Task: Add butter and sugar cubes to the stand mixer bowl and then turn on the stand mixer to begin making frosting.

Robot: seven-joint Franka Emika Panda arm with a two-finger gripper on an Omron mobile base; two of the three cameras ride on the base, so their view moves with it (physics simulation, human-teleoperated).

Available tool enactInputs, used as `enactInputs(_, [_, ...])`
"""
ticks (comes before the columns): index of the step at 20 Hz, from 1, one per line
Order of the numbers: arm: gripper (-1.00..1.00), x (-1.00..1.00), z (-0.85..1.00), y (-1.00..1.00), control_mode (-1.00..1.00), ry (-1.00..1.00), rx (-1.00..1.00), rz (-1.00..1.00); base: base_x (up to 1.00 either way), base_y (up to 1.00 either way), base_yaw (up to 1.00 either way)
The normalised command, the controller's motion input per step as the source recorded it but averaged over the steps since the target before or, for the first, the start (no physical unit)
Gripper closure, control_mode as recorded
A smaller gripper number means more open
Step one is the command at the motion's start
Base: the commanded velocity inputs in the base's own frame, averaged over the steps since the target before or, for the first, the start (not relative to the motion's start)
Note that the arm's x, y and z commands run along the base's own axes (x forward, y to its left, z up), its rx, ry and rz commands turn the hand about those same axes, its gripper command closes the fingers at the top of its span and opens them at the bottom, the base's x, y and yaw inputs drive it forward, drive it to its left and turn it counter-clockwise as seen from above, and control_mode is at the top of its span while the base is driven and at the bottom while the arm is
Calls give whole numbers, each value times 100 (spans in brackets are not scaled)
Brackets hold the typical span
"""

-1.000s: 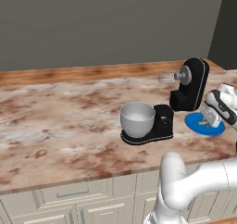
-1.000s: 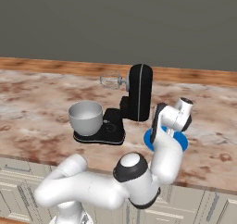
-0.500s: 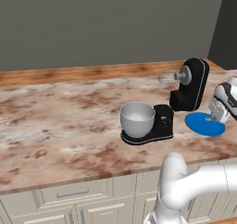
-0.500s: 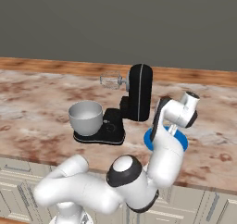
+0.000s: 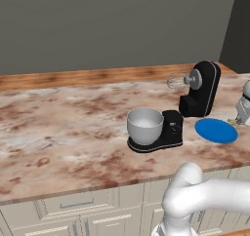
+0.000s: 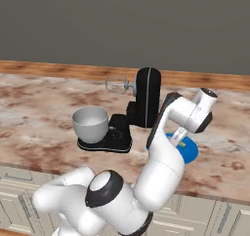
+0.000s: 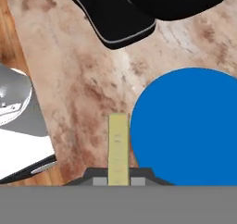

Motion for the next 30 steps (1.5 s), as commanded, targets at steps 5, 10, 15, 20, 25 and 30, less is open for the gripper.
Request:
enactInputs(5, [100,-94,51,79,-100,0,0,-18,0,0,0])
enactInputs(10, [100,-74,60,97,-100,0,-2,-18,0,0,0])
enactInputs(15, [100,-47,48,95,-100,9,-7,-18,0,0,0])
enactInputs(20, [100,-8,33,99,-100,14,-13,-21,0,0,0])
enactInputs(25, [100,25,24,97,-100,13,-16,-21,0,0,0])
enactInputs(30, [100,46,4,74,-100,4,-12,-17,0,0,0])
